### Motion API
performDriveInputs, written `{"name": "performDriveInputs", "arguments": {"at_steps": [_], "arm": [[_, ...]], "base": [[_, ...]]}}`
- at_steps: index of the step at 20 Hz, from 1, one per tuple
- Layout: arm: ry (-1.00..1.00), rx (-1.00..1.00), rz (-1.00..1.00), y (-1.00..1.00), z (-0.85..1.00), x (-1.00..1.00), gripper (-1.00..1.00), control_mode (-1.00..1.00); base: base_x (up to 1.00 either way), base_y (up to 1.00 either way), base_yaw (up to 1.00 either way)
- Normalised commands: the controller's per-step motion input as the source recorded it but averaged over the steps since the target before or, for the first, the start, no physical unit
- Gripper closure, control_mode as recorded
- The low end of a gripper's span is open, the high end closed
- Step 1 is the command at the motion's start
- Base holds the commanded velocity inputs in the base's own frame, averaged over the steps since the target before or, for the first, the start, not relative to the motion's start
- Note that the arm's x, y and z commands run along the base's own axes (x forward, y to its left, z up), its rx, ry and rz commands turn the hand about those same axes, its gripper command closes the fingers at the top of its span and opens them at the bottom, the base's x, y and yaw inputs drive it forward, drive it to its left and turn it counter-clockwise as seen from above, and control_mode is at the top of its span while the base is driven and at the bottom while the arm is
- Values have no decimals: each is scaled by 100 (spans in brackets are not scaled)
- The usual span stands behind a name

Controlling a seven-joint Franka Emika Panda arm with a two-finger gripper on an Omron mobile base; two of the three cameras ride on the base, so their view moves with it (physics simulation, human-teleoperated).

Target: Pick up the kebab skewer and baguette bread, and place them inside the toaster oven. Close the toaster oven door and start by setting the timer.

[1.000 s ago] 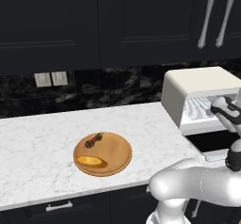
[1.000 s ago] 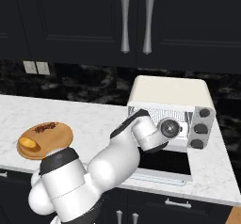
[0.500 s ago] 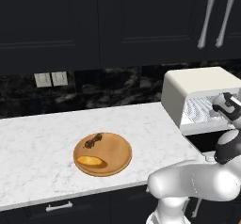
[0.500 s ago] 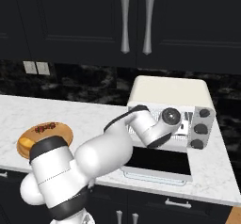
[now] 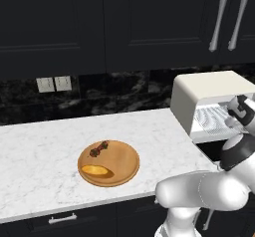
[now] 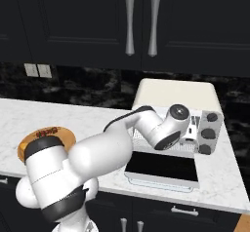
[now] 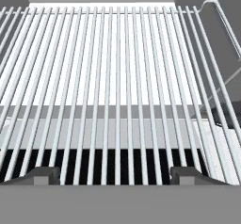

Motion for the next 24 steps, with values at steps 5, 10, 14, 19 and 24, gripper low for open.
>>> {"name": "performDriveInputs", "arguments": {"at_steps": [5, 10, 14, 19, 24], "arm": [[8, 0, 0, 0, -84, -74, -100, -100], [7, 0, 0, 0, -76, -73, -100, -100], [2, 0, 0, 0, -60, -77, -100, -100], [4, 0, 0, 0, -56, -77, -100, -100], [0, 0, 0, 1, 1, -33, -100, -100]], "base": [[0, 0, 0], [0, 0, 0], [0, 0, 0], [0, 0, 0], [0, 0, 0]]}}
